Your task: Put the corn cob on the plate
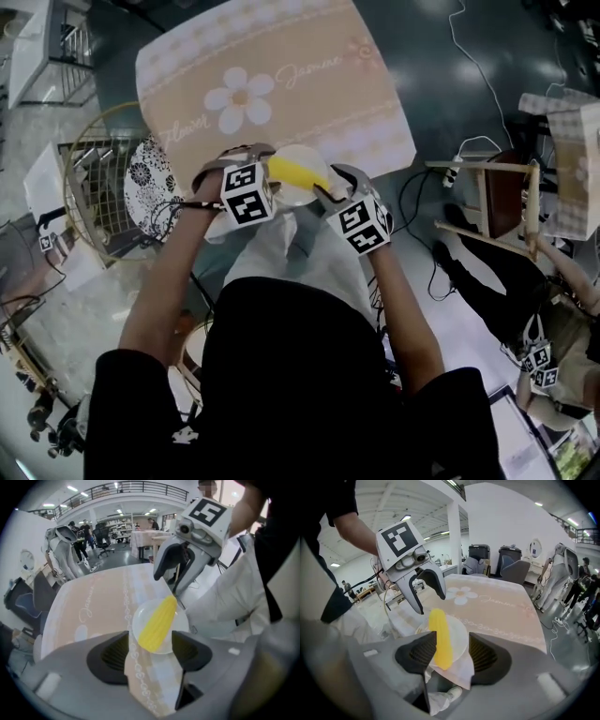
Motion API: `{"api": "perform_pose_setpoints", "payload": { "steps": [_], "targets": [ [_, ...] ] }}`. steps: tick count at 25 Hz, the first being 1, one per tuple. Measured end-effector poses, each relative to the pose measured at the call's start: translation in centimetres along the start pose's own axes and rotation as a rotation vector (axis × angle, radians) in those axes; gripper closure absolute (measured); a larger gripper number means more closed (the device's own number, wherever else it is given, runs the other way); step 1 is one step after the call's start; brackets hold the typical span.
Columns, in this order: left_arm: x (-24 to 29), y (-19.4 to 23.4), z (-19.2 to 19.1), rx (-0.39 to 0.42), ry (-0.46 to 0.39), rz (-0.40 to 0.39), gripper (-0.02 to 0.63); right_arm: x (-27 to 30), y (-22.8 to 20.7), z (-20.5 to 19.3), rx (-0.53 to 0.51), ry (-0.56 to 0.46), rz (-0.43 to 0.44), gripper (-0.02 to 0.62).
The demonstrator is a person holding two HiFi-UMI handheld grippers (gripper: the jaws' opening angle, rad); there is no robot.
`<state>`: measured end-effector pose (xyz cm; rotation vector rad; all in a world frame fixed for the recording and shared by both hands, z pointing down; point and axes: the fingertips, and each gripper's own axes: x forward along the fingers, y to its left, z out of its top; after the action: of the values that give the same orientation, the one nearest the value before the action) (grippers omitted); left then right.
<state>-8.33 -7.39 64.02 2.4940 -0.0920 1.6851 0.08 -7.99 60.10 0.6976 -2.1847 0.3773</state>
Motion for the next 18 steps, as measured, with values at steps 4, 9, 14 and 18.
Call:
{"api": "perform_pose_setpoints", "payload": {
  "steps": [4, 9, 14, 18],
  "targets": [
    [-2.4, 0.5, 2.0, -0.064, -0.073, 0.067, 0.337, -1.2, -0.8, 1.9, -0.004, -0.043, 0.003, 0.393],
    [-4.4, 1.1, 3.2, -0.142, -0.135, 0.161, 0.449, -2.4, -1.7, 4.4, -0.048, -0.094, -0.001, 0.450],
    [-6.3, 1.6, 4.3, -0.248, -0.197, 0.246, 0.527, -3.7, -2.8, 6.3, -0.089, -0.137, 0.001, 0.511],
    [-7.3, 1.5, 5.0, -0.335, -0.244, 0.277, 0.561, -5.0, -3.6, 7.9, -0.060, -0.210, 0.029, 0.541]
  ]
}}
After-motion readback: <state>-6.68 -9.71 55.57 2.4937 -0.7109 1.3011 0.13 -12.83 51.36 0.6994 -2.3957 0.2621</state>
